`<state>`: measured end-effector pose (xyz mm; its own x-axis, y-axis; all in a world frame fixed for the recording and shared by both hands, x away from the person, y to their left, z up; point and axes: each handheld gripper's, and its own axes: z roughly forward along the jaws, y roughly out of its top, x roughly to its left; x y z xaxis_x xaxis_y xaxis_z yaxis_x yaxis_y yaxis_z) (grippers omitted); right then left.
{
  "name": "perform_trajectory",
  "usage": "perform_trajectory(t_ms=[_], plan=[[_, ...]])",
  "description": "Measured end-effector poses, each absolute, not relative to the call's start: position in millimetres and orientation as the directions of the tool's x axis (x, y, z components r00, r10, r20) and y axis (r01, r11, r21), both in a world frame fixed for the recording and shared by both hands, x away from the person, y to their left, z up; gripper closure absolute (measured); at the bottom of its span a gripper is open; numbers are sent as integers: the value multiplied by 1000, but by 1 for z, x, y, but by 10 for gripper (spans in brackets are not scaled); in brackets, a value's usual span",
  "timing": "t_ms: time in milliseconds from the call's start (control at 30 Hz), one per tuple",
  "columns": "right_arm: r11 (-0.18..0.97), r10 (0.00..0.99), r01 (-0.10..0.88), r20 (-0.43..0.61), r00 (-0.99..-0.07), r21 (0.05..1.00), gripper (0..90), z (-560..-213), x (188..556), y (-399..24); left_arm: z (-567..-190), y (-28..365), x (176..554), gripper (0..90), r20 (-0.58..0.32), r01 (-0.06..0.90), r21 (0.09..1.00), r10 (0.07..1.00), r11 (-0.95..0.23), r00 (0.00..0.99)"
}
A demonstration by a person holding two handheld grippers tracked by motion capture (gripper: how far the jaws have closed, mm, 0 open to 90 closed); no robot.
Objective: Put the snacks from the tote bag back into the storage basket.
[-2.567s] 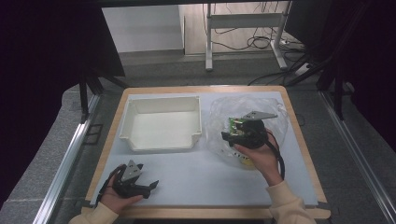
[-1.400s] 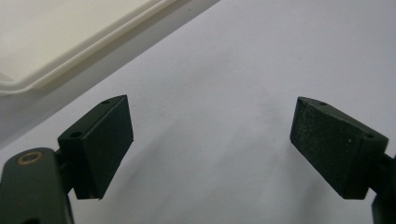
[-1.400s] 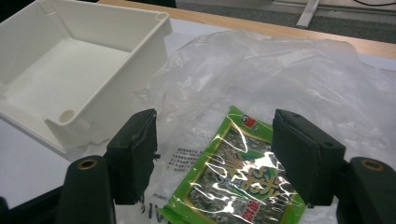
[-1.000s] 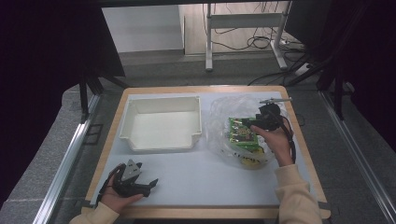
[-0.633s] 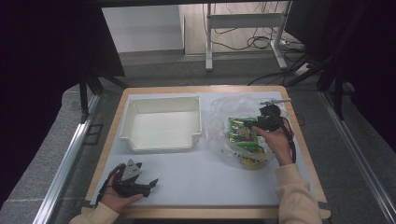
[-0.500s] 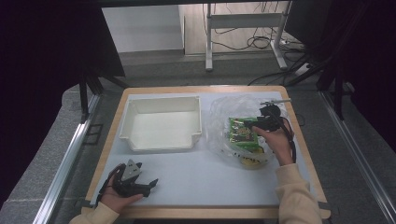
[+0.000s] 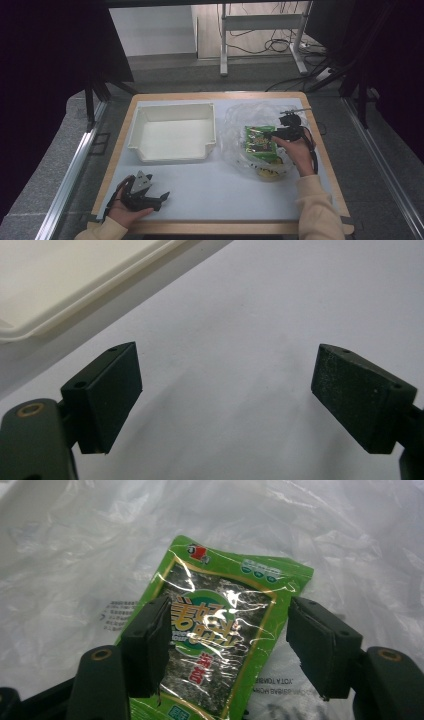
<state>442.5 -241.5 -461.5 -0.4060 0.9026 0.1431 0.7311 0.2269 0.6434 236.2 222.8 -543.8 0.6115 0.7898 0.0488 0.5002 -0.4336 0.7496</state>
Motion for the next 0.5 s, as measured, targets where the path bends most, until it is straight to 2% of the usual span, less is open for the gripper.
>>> perform_trajectory(t_ms=[500], plan=[[193,933,781,136,-334,594,399,-476,449,-248,-544,223,236,127,50,498,748,786,-438,616]])
